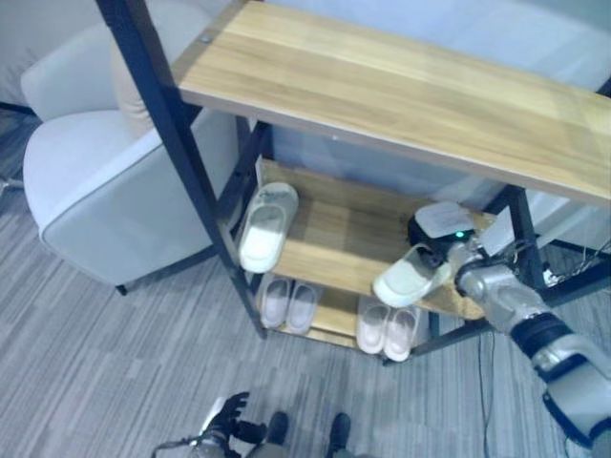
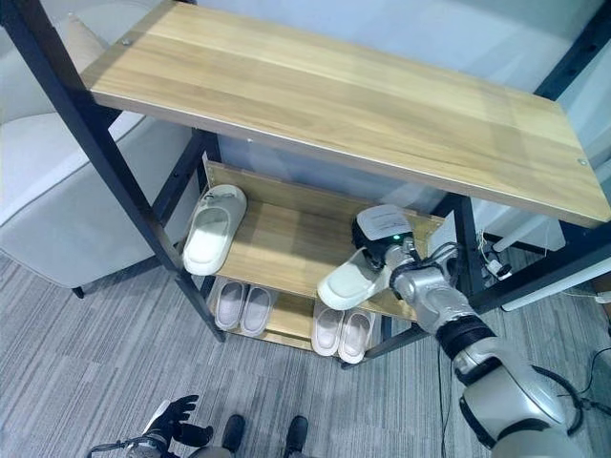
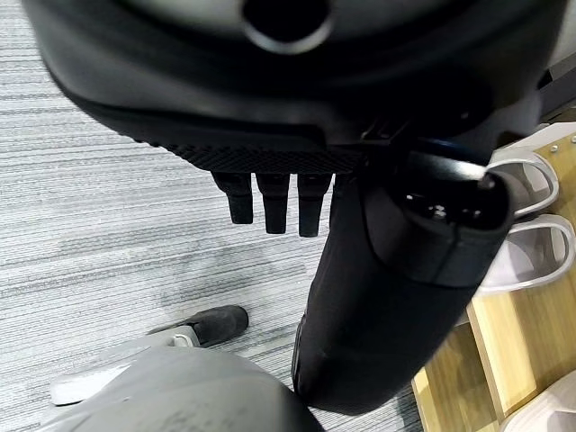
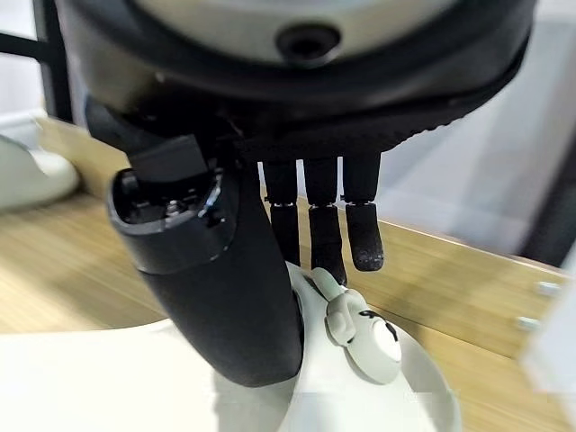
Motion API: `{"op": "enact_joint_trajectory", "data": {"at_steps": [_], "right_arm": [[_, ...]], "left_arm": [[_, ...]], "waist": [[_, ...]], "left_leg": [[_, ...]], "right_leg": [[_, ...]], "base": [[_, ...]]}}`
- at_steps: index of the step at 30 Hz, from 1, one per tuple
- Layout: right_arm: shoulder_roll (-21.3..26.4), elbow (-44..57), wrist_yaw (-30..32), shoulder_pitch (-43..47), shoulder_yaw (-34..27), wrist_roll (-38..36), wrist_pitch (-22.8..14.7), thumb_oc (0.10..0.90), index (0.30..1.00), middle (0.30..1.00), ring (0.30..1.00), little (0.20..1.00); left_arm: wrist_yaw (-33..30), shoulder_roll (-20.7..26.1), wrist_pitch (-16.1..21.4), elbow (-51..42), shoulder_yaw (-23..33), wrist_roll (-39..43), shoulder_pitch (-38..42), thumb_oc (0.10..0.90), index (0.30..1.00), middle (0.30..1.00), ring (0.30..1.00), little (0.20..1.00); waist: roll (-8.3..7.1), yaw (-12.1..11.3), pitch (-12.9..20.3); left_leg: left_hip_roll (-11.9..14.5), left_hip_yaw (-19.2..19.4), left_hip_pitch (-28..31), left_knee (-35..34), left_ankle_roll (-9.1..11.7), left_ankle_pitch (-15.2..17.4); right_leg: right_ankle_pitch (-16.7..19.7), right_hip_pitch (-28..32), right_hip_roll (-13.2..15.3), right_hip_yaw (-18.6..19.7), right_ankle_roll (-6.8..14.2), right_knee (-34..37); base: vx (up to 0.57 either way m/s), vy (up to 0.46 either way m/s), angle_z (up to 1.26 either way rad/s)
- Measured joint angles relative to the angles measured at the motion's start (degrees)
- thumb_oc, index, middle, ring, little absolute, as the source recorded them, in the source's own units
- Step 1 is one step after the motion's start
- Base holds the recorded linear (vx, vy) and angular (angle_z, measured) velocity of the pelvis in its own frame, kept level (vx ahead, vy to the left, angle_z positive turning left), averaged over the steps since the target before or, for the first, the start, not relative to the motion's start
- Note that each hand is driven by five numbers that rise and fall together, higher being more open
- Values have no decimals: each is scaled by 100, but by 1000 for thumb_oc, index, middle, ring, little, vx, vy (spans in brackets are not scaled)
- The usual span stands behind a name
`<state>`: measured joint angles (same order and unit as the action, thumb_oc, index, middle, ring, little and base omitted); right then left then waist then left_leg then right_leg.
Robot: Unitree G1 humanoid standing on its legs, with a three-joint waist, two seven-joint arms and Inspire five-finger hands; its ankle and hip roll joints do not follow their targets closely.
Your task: Arrange the slippers neatly on the shoe rack.
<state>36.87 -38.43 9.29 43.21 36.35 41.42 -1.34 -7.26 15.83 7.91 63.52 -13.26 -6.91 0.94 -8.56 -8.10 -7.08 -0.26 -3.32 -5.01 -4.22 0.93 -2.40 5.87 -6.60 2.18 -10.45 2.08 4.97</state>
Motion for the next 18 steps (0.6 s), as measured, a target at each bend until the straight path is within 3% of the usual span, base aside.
{"op": "enact_joint_trajectory", "data": {"at_steps": [6,15,16,17,18], "right_arm": [[-501,-6,100,335,13,-3,-45,400,300,300,300,300],[-589,-64,213,815,123,-5,-114,400,300,300,300,300],[-588,-108,268,864,126,-3,-123,527,491,491,491,491],[-599,-196,328,944,159,-3,-140,527,491,491,491,491],[-614,-247,353,997,166,1,-141,800,900,900,900,900]], "left_arm": [[-87,-17,13,-3,-4,181,66,800,900,900,900,900],[-135,113,-38,339,-3,213,-6,800,900,900,900,900],[-137,117,-40,364,-4,214,-18,800,900,900,900,900],[-144,125,-39,365,-4,214,-19,800,900,900,900,900],[-151,135,-39,366,-5,217,-18,800,900,900,900,900]], "waist": [[-37,-314,-44],[-123,-759,-215],[-138,-790,-242],[-155,-828,-288],[-174,-879,-316]], "left_leg": [[-1,-200,-190,104,18,3],[-49,-599,-450,221,55,-29],[-84,-677,-509,273,55,-29],[-100,-693,-523,297,55,-29],[-110,-696,-536,308,56,-29]], "right_leg": [[-24,-48,3,-196,9,2],[-33,-90,36,-485,1,1],[-48,-91,65,-574,-4,0],[-48,-90,80,-591,-4,1],[-52,-91,90,-599,0,0]], "base": [[10,-1,17],[14,-8,26],[9,1,24],[6,5,21],[7,10,6]]}}
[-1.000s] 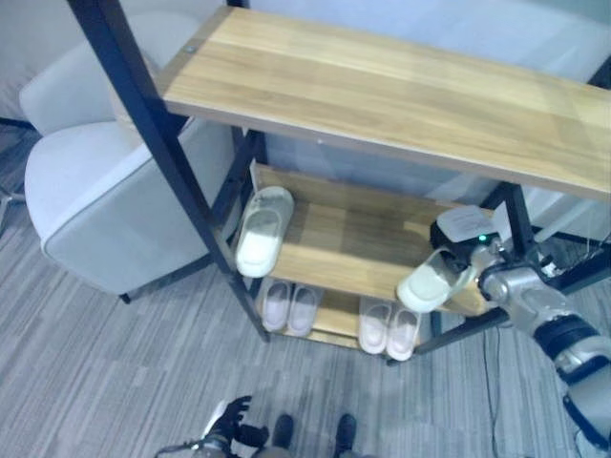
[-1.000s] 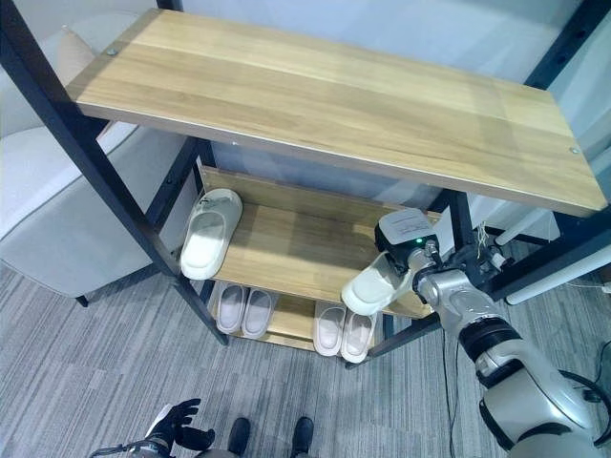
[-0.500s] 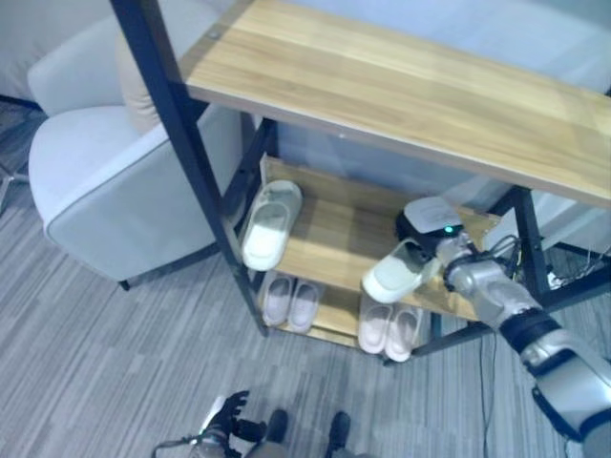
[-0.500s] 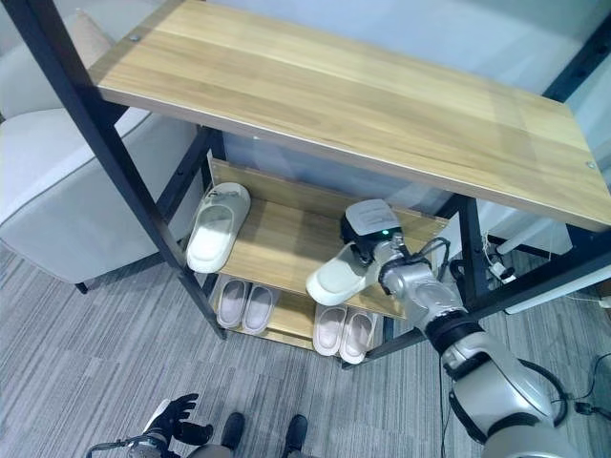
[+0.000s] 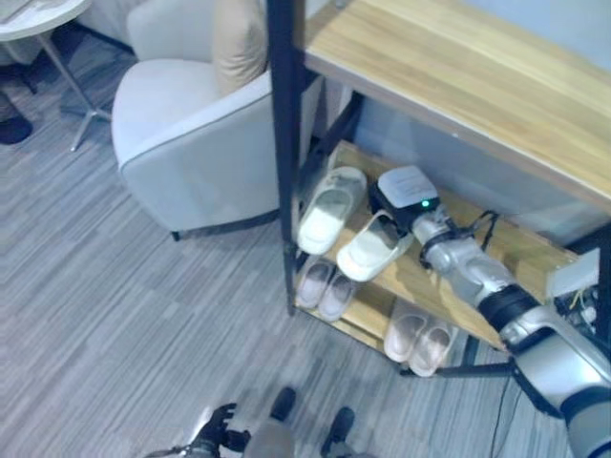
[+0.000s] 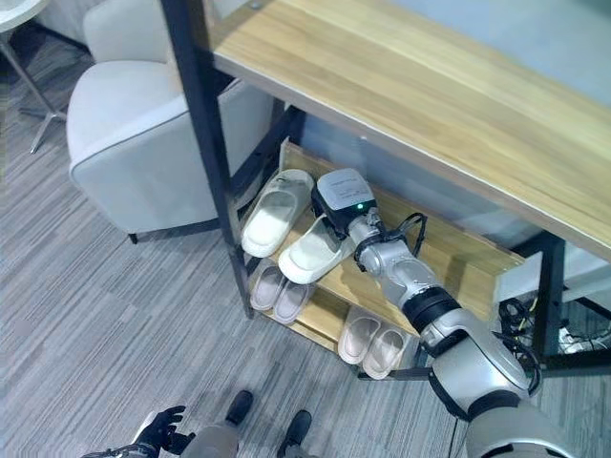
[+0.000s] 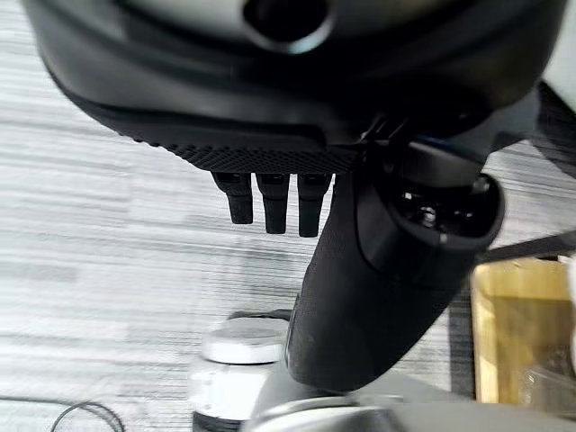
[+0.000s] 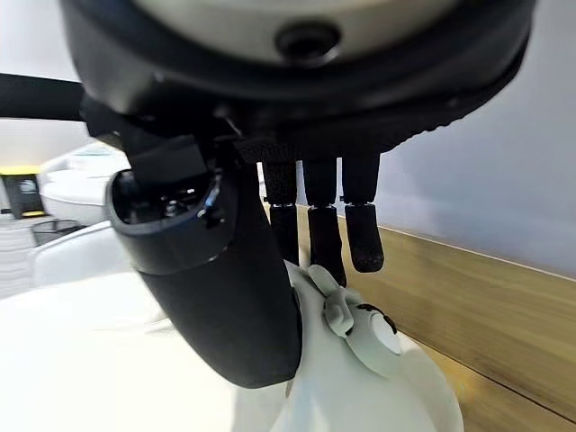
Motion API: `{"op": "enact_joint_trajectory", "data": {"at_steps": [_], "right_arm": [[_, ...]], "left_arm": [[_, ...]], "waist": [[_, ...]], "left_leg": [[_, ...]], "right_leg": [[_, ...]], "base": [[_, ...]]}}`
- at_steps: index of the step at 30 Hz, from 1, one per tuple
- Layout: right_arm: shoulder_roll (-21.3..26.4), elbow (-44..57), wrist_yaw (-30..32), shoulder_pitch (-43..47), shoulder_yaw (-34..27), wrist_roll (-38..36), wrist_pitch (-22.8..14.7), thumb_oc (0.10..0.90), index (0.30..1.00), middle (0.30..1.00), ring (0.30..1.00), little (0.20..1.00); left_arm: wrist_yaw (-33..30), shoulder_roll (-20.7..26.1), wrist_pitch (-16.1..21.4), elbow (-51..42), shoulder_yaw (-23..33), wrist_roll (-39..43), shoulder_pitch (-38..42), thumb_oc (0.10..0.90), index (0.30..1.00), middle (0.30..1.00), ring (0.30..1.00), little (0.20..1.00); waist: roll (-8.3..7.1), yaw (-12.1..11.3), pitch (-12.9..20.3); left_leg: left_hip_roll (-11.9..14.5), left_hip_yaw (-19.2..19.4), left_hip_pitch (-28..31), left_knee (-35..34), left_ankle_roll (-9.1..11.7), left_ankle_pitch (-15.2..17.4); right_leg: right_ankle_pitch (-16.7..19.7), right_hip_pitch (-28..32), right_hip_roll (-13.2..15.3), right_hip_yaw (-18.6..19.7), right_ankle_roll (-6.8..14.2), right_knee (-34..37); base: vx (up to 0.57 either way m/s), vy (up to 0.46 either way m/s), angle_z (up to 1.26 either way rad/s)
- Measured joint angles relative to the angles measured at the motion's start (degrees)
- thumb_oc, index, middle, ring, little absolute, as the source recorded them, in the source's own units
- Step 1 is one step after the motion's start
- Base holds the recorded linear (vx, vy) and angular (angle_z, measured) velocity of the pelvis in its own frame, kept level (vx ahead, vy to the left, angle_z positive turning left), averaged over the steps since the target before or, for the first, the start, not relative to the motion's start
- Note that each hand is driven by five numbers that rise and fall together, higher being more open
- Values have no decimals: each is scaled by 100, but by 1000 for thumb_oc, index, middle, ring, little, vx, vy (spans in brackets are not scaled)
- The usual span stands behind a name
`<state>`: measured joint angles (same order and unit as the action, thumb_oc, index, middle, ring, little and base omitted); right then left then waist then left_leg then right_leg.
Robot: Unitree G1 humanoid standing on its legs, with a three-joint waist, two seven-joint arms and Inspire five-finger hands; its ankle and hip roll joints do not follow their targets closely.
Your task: Arrange the slippers neatly on the shoe rack.
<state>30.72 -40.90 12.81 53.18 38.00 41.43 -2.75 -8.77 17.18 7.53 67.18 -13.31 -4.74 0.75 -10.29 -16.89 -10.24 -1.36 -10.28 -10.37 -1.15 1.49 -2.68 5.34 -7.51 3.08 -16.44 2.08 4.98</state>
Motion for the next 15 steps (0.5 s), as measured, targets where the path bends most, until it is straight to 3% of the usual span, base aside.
{"op": "enact_joint_trajectory", "data": {"at_steps": [6,15], "right_arm": [[-1,-63,160,106,-3,-7,58,800,900,900,900,900],[16,223,174,-5,-6,-119,45,800,900,900,900,900]], "left_arm": [[-96,2,4,-42,-49,5,49,800,900,900,900,900],[-97,-7,1,-83,-113,6,68,800,900,900,900,900]], "waist": [[-85,-47,-100],[-98,107,-106]], "left_leg": [[-100,-138,-157,134,3,2],[-123,-95,-152,146,-3,1]], "right_leg": [[-21,-24,76,-137,10,0],[-16,-35,101,-97,11,-1]], "base": [[5,4,14],[1,5,-1]]}}
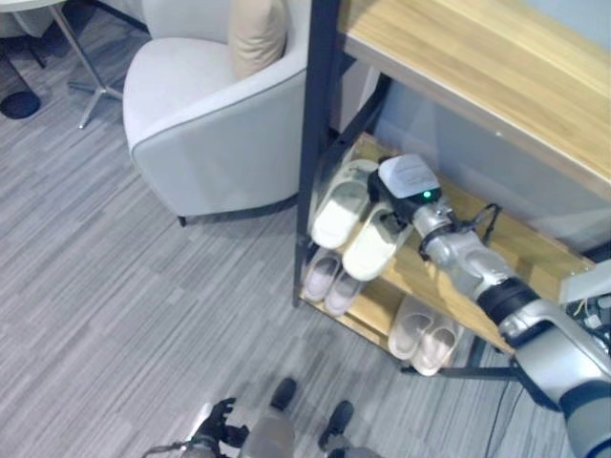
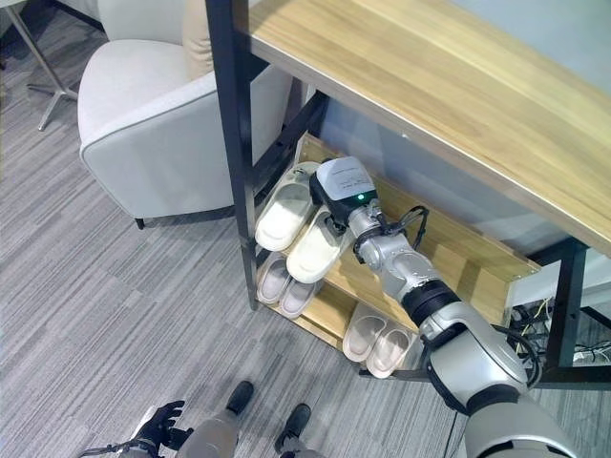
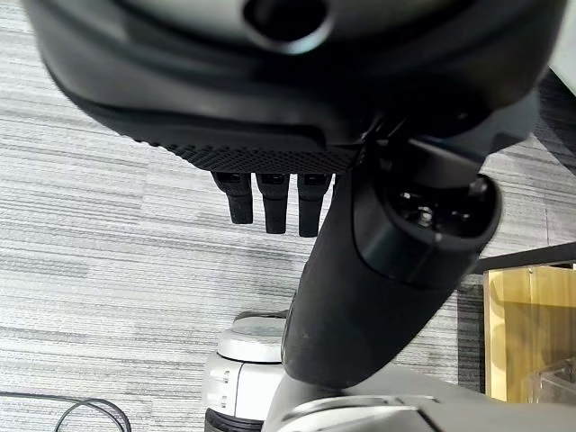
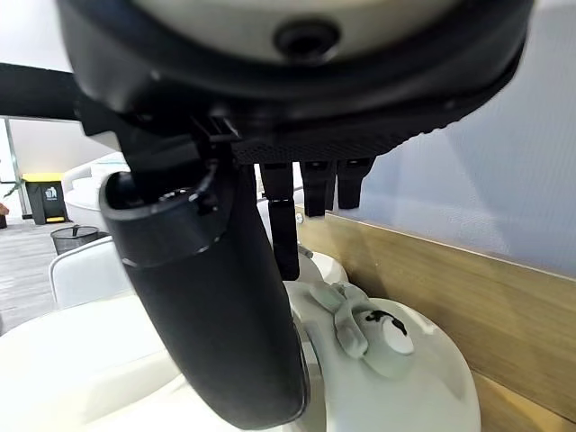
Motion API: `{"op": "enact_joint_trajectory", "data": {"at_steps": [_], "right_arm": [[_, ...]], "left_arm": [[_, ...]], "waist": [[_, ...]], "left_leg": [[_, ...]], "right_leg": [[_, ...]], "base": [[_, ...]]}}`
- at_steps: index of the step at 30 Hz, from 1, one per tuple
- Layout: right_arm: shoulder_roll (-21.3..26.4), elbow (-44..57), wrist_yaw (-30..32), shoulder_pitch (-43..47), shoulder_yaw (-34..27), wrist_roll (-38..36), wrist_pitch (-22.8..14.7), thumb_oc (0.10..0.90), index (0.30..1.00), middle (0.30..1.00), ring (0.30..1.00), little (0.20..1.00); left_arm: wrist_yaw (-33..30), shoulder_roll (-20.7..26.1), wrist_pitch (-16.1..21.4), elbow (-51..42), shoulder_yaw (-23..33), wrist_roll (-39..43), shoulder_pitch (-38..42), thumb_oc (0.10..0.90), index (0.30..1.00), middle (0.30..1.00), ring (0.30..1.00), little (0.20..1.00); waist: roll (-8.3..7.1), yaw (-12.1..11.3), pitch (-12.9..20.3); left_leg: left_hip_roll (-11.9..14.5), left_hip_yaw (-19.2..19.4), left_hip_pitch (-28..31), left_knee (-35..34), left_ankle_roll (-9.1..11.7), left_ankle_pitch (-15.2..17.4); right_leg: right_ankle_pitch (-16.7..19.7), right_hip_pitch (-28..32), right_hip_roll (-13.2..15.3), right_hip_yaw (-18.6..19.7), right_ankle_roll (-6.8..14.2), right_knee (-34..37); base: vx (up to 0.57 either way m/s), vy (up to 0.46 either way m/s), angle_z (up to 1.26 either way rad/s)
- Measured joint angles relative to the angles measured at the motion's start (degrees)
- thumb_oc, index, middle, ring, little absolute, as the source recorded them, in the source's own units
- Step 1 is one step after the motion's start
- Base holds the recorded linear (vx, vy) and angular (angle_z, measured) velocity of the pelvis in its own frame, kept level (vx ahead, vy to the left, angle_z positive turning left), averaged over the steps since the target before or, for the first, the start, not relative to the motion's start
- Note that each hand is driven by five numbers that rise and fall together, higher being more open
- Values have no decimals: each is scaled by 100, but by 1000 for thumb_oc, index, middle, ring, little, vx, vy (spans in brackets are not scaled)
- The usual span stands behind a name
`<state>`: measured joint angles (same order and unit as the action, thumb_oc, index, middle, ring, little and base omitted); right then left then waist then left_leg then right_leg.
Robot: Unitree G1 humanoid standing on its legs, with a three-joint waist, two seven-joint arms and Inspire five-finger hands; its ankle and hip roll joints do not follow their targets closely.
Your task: Arrange the slippers neatly on the shoe rack.
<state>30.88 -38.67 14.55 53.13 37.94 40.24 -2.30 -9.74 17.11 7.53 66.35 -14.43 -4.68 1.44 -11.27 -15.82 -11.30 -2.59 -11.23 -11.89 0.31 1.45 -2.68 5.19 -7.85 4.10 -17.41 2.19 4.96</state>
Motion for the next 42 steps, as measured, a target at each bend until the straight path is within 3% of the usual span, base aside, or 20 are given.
{"op": "enact_joint_trajectory", "data": {"at_steps": [8,16,24,28,42], "right_arm": [[195,936,-20,-749,-109,4,-144,800,900,900,900,900],[218,1857,-24,-1298,-393,8,-373,800,900,900,900,900],[253,2568,-36,-2082,-898,-107,-433,800,900,900,900,900],[132,3169,-147,-2791,-1501,-986,-516,800,900,900,900,900],[-116,3926,-1090,-3917,-1861,-3815,-752,800,900,900,900,900]], "left_arm": [[4,-40,1,-63,76,-5,-12,800,900,900,900,900],[9,-102,-1,-120,130,-11,-89,800,900,900,900,900],[24,-150,-6,-121,216,-18,-121,800,900,900,900,900],[43,-167,-12,-115,321,-21,-128,800,900,900,900,900],[92,-173,-122,-115,462,-31,-211,800,900,900,900,900]], "waist": [[38,116,1],[173,172,5],[179,285,7],[182,333,9],[182,545,17]], "left_leg": [[10,160,122,-52,0,0],[23,247,232,-70,-1,1],[21,280,255,-74,-4,4],[22,283,257,-75,-5,5],[20,324,288,-76,10,19]], "right_leg": [[29,33,8,157,-21,0],[52,103,1,245,-23,-1],[70,120,5,277,-23,-1],[70,117,2,284,-24,-2],[96,135,9,317,-17,-3]], "base": [[3,14,-10],[2,4,-5],[2,4,-2],[0,0,0],[0,4,-1]]}}
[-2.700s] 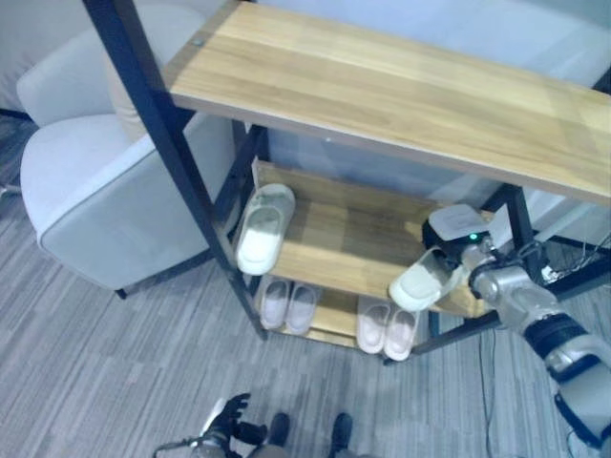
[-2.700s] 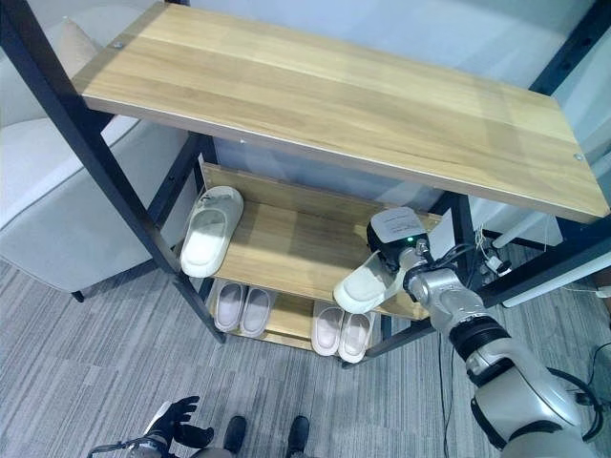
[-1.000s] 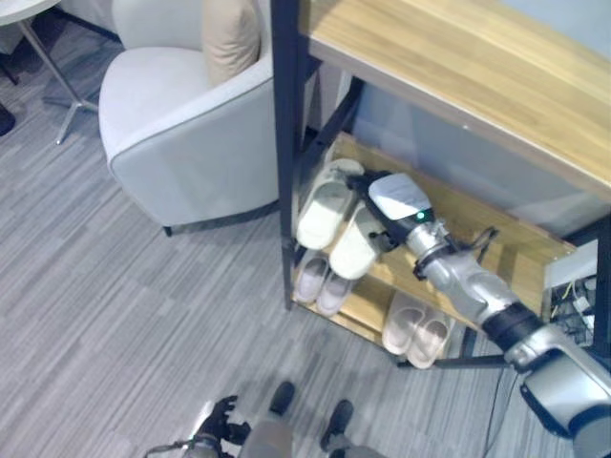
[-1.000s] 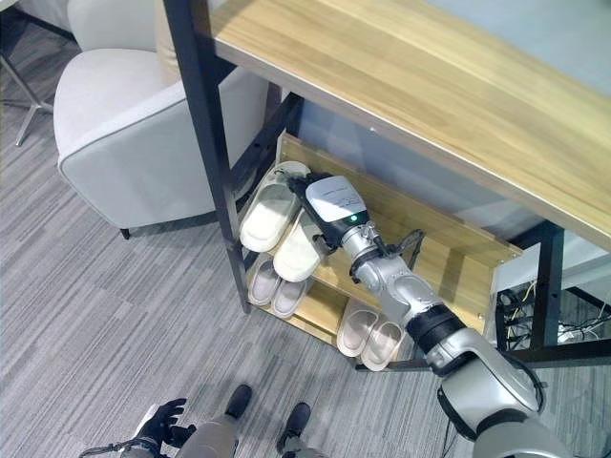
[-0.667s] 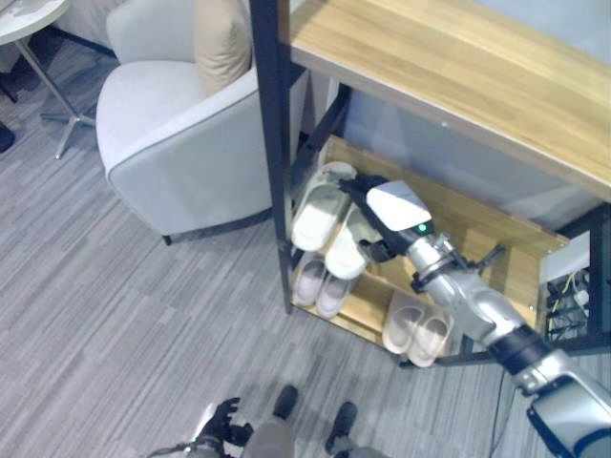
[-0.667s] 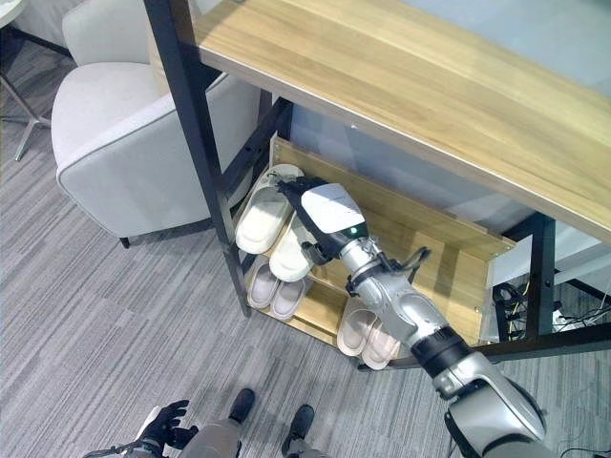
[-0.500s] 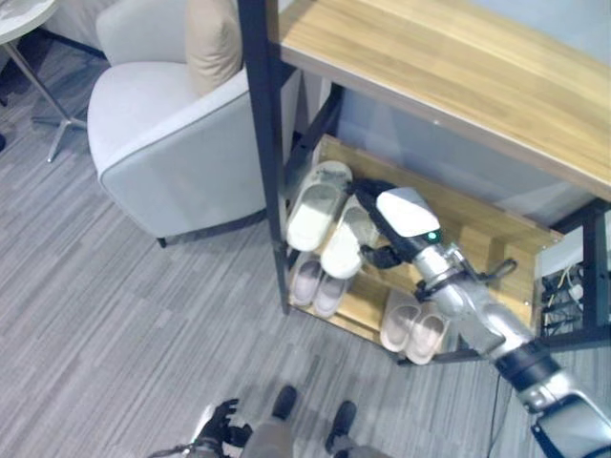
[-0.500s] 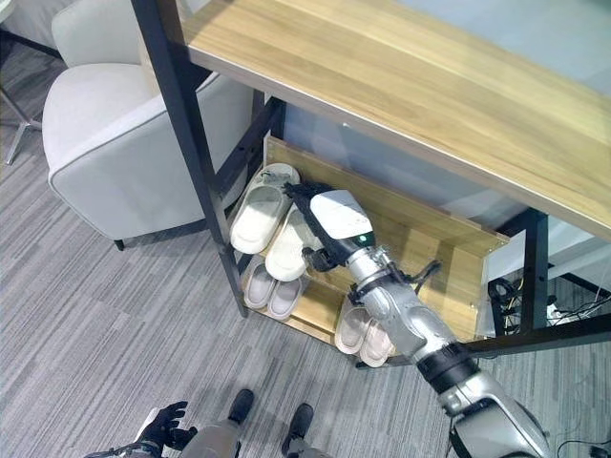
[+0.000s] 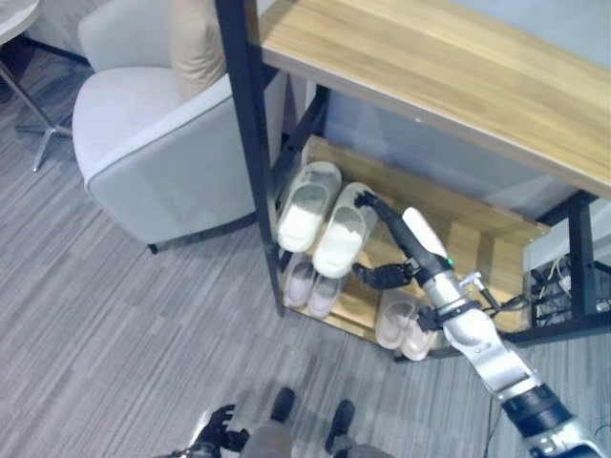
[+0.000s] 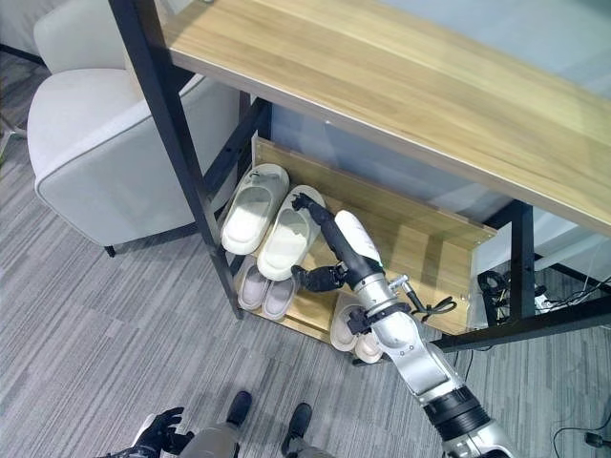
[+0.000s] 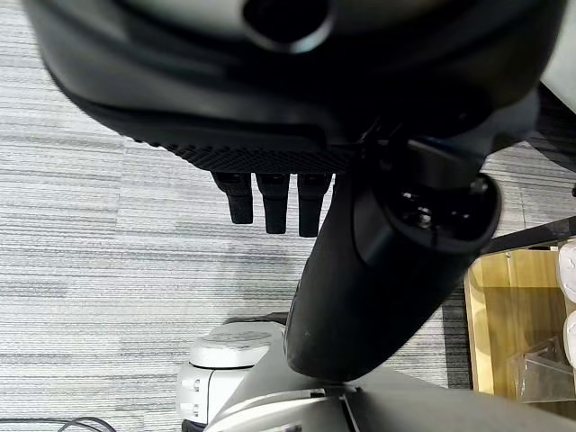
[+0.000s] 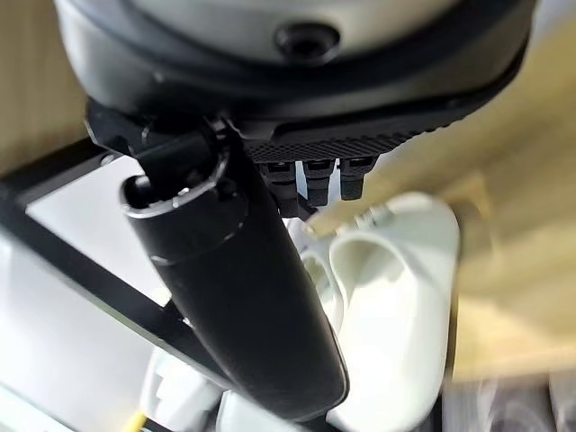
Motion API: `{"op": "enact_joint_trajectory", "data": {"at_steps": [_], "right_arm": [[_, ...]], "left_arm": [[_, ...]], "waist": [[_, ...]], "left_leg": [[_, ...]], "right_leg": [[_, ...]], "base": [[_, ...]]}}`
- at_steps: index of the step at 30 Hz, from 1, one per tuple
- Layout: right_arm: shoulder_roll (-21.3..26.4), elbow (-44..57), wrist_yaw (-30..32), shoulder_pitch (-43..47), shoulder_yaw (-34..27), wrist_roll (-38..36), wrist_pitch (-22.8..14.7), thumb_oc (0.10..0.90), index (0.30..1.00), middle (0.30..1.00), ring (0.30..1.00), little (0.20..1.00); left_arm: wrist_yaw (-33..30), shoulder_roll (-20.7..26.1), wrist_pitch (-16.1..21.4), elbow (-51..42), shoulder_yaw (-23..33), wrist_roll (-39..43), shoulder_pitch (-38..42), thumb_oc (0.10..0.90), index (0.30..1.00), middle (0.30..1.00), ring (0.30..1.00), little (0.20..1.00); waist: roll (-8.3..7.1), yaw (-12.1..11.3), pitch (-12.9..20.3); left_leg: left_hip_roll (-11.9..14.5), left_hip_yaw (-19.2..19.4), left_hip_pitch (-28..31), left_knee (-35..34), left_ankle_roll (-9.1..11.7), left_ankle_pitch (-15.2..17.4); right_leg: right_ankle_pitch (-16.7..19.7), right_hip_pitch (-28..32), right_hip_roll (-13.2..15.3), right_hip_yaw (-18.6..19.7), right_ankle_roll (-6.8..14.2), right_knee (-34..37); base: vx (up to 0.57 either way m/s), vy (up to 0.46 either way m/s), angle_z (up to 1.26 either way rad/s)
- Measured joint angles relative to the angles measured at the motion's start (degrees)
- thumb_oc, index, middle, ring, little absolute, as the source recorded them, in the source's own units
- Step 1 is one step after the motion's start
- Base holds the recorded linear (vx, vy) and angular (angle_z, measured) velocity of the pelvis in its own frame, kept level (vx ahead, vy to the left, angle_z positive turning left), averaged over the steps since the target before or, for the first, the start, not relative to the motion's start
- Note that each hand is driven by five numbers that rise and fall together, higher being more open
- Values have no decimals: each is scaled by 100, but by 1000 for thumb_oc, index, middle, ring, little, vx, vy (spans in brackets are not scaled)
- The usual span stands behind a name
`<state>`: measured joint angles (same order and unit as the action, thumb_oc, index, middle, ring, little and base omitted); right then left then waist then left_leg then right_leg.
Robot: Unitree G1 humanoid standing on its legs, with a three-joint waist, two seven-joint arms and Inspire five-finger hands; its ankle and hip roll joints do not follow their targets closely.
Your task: Arrange the slippers neatly on the shoe rack.
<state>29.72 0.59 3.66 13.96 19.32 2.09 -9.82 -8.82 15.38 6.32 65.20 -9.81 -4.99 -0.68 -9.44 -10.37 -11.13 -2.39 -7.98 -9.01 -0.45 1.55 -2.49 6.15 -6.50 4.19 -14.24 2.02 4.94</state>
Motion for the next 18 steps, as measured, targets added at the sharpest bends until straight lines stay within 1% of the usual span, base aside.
{"op": "enact_joint_trajectory", "data": {"at_steps": [3,7,12,16,18], "right_arm": [[-26,0,-214,-59,13,-371,1,800,900,900,900,900],[-24,-27,-389,-66,14,-678,4,800,900,900,900,900],[-23,-157,-501,-71,37,-696,25,800,900,900,900,900],[-25,-625,-504,37,148,-694,26,800,900,900,900,900],[-27,-1050,-500,177,303,-692,50,800,900,900,900,900]], "left_arm": [[37,15,-1,12,2,1,-7,800,900,900,900,900],[44,18,-2,13,1,1,-10,800,900,900,900,900],[63,16,-1,80,-4,2,-14,800,900,900,900,900],[75,24,4,146,-14,3,-11,800,900,900,900,900],[76,39,9,161,-19,7,-10,800,900,900,900,900]], "waist": [[-1,65,1],[-3,72,9],[-9,63,100],[-33,46,173],[-68,23,198]], "left_leg": [[-1,15,2,0,5,4],[2,83,11,2,1,7],[1,84,4,4,-8,13],[-3,74,-7,14,-13,17],[-4,58,-57,45,-13,22]], "right_leg": [[15,-4,2,21,3,0],[30,-17,3,88,5,0],[30,-22,4,89,5,0],[30,-22,7,75,6,1],[29,-55,5,58,7,1]], "base": [[2,3,-1],[7,2,-8],[0,0,0],[0,0,0],[-10,-15,4]]}}
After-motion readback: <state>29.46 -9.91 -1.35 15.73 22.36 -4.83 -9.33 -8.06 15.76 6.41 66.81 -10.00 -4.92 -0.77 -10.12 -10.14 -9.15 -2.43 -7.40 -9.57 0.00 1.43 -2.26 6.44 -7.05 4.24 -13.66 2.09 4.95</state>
